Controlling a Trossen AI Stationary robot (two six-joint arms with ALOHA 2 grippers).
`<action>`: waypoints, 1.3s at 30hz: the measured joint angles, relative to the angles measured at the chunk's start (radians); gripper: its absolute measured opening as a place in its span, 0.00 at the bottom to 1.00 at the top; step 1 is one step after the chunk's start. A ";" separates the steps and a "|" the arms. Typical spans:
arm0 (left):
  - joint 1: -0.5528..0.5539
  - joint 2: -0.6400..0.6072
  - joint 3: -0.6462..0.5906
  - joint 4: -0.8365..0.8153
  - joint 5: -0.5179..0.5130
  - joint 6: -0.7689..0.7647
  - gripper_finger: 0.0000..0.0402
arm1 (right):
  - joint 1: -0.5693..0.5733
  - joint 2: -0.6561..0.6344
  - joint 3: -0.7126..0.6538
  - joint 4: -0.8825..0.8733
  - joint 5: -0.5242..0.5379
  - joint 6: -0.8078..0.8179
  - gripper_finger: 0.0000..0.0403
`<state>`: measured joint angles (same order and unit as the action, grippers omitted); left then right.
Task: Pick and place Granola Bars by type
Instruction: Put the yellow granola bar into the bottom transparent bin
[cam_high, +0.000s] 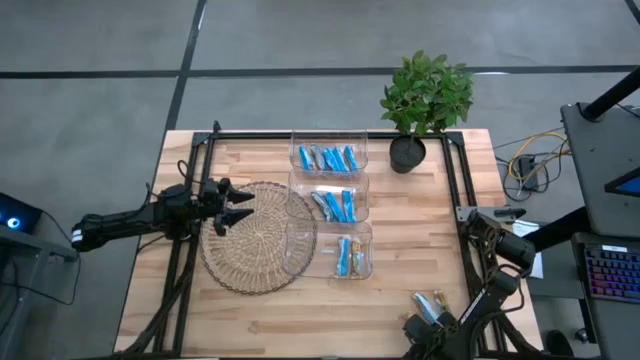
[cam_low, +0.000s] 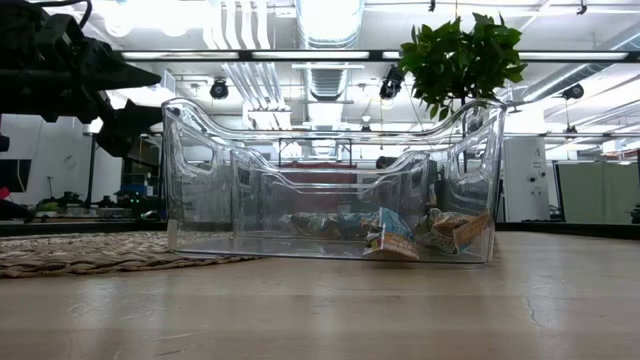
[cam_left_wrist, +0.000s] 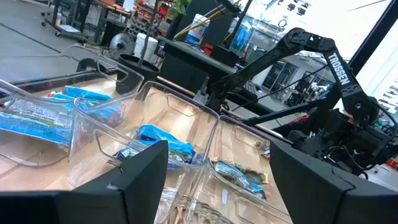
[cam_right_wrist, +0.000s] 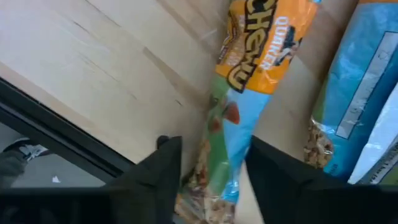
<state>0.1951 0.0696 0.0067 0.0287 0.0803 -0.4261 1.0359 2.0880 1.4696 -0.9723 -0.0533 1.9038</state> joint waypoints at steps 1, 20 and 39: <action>0.000 0.000 0.000 0.000 0.000 0.000 0.65 | 0.000 0.000 0.000 -0.001 0.000 0.000 0.36; 0.000 0.000 0.000 0.000 0.000 0.000 0.65 | -0.046 -0.147 0.026 -0.252 0.023 0.004 0.05; 0.000 0.000 0.000 0.000 0.000 0.000 0.65 | -0.155 -0.570 -0.068 -0.599 0.041 0.039 0.04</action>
<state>0.1955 0.0700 0.0063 0.0288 0.0803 -0.4259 0.8807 1.5181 1.4019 -1.5712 -0.0125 1.9429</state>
